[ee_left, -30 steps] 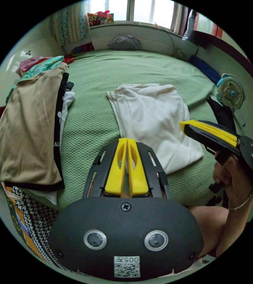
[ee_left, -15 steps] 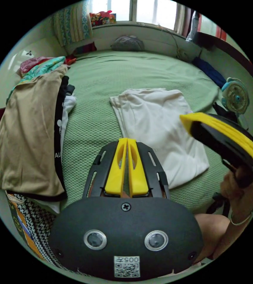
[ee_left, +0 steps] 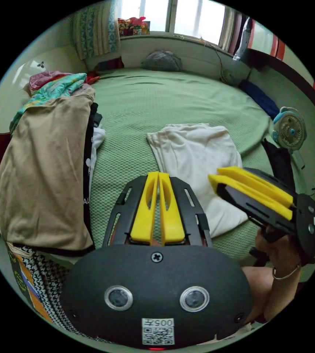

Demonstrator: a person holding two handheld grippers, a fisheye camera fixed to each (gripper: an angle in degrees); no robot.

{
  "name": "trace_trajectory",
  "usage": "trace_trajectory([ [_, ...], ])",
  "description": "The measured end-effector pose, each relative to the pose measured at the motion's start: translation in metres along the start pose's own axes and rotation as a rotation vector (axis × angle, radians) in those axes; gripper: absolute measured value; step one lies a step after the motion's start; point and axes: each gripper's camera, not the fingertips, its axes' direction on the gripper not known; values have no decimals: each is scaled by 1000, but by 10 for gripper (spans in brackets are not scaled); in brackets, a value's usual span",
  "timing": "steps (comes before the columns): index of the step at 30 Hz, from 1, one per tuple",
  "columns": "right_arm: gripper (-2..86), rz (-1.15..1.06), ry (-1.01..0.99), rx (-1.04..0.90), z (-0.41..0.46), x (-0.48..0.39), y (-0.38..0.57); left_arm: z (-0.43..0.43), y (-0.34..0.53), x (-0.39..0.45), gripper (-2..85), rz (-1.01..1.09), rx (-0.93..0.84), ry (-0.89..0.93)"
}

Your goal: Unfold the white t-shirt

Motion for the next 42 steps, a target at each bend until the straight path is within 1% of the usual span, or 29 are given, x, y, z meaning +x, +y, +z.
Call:
trace_trajectory([
  [2, 67, -31, -25, -17, 6, -5, -5, -4, -1, -2, -2, 25, 27, 8],
  [4, 74, -22, -81, -45, 12, -5, -8, -6, -2, -9, -2, 3, 22, -19],
  [6, 77, -24, -131, -76, 21, -5, -11, -4, -3, -16, -2, -26, 6, 10],
  [10, 86, -58, -74, -125, 37, -12, -17, -5, -5, -31, -2, -72, 2, 57],
  [15, 93, -79, -96, -181, 54, -19, -22, -11, -5, -41, -2, -78, 50, 136],
  [19, 90, -80, -110, -215, 70, -28, -26, -11, -7, -43, -2, -56, 58, 109],
  [24, 78, -131, -14, -279, 96, -40, -31, -4, -12, -44, -2, -31, 27, 91],
  [28, 50, -96, 7, -307, 104, -34, -40, -2, -17, -48, -2, -36, 10, 90],
  [29, 45, -69, -23, -314, 103, -29, -43, -1, -17, -49, -2, -37, 8, 91],
  [34, 41, -40, -80, -288, 96, -16, -51, 3, -23, -53, -1, -31, -10, 77],
  [39, 41, -18, -54, -237, 87, -7, -55, 8, -28, -57, -2, -52, -24, 88],
  [42, 42, -10, -76, -230, 87, -2, -57, 11, -32, -58, -2, -53, -24, 86],
])
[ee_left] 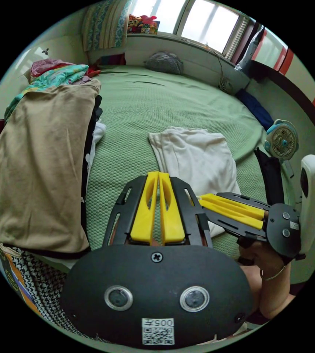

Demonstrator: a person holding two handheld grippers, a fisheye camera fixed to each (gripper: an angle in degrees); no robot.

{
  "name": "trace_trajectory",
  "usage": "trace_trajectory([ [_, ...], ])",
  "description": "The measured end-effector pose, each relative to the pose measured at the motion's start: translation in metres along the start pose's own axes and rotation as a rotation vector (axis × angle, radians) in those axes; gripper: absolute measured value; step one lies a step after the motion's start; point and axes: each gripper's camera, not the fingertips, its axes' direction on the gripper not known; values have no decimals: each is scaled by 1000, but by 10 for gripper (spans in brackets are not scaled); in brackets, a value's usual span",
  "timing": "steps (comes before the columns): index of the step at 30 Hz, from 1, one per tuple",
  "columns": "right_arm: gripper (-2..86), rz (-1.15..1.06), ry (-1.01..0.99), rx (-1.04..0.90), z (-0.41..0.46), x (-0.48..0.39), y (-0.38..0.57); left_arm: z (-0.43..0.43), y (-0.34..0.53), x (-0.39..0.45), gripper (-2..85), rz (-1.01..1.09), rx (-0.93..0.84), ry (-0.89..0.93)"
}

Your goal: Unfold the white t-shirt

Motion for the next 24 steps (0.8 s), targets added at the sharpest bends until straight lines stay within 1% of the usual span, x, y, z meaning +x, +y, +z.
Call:
trace_trajectory([
  [3, 46, -28, -26, -9, 4, -2, -3, 1, -4, 0, -2, 3, 3, -3],
  [6, 56, -56, -2, -18, 6, -7, -5, 4, -8, 0, -2, 3, 3, 2],
  [11, 74, -111, -22, -83, 14, -16, -6, 8, -15, 0, -2, 7, 1, 10],
  [14, 80, -151, 36, -128, 24, -23, -7, 11, -19, 0, -2, 12, -2, 1],
  [17, 82, -178, 53, -145, 30, -26, -10, 13, -23, -2, -3, -5, -2, 7],
  [21, 71, -185, 40, -146, 32, -22, -11, 18, -28, -4, -3, -14, -5, 20],
  [24, 24, -181, 67, -140, 29, -17, -12, 22, -32, -4, -3, -4, -13, 8],
])
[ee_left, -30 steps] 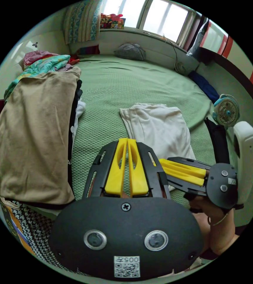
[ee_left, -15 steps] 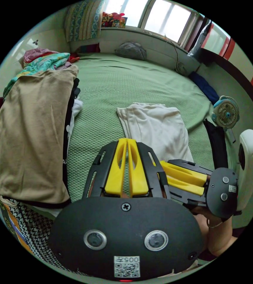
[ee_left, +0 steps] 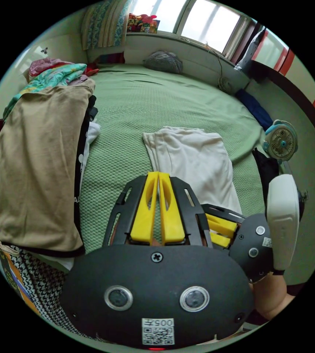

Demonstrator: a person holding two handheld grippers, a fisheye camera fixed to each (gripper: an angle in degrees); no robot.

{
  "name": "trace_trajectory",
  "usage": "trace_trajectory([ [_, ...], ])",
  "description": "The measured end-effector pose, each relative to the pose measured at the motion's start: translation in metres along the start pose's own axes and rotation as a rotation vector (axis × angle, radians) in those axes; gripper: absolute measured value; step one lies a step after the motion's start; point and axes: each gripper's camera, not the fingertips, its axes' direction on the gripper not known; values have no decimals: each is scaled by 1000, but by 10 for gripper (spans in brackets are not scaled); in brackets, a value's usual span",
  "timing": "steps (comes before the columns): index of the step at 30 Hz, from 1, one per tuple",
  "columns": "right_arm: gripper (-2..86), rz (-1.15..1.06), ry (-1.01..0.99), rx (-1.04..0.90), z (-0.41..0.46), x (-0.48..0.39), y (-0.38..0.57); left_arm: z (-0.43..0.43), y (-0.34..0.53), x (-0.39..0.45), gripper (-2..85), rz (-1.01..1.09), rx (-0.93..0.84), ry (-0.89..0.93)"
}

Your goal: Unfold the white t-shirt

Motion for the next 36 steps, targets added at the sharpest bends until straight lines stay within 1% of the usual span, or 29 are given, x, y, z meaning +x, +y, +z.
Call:
trace_trajectory([
  [2, -2, 22, -32, 5, -5, 10, 1, 2, -2, -1, -3, 2, -5, -10],
  [5, -8, 52, -111, 21, -18, 25, 6, 6, -6, -4, -2, -4, -8, -13],
  [10, -9, 108, -132, 73, -38, 41, 16, 10, -14, -10, -2, -23, -5, 14],
  [14, -10, 127, -101, 112, -52, 45, 24, 16, -19, -11, -2, -17, -23, 23],
  [20, -12, 204, -127, 185, -74, 61, 38, 39, -26, -7, -3, 21, -130, 39],
  [25, -11, 241, -122, 191, -82, 65, 42, 56, -30, 3, -3, 99, -194, 52],
  [27, -5, 242, -115, 213, -86, 65, 43, 58, -30, 3, -3, 91, -186, 87],
  [29, 27, 225, -149, 244, -94, 66, 45, 61, -31, 3, -3, 81, -185, 122],
  [33, 78, 263, -176, 344, -110, 70, 50, 62, -32, 9, -3, 132, -187, 75],
  [36, 95, 264, -164, 397, -119, 69, 46, 62, -33, 11, -3, 139, -176, 101],
])
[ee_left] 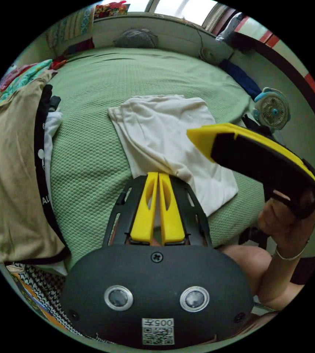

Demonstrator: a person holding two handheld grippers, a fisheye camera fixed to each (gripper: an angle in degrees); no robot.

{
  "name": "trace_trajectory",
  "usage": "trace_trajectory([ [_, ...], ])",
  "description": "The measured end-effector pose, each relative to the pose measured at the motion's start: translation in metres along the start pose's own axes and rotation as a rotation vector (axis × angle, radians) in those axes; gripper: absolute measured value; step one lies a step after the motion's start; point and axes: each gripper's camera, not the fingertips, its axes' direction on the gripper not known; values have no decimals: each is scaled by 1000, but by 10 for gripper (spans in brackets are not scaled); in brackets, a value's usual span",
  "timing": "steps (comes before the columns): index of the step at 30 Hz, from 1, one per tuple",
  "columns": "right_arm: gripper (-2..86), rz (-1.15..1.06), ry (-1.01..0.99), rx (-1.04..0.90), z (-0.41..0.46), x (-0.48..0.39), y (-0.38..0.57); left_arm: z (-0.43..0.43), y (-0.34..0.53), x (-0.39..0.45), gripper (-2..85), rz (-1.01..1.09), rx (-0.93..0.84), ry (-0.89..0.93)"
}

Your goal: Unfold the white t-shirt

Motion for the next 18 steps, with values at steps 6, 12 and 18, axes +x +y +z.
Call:
trace_trajectory([
  [6, 115, -49, 92, -77, 22, -13, -8, 2, -1, -2, -3, 18, 3, 13],
  [12, 115, -43, 89, -117, 36, -18, -13, 3, 1, -7, -3, 31, -2, 47],
  [18, 121, -68, 153, -152, 49, -34, -14, 4, 4, -6, -3, 43, 11, 40],
])
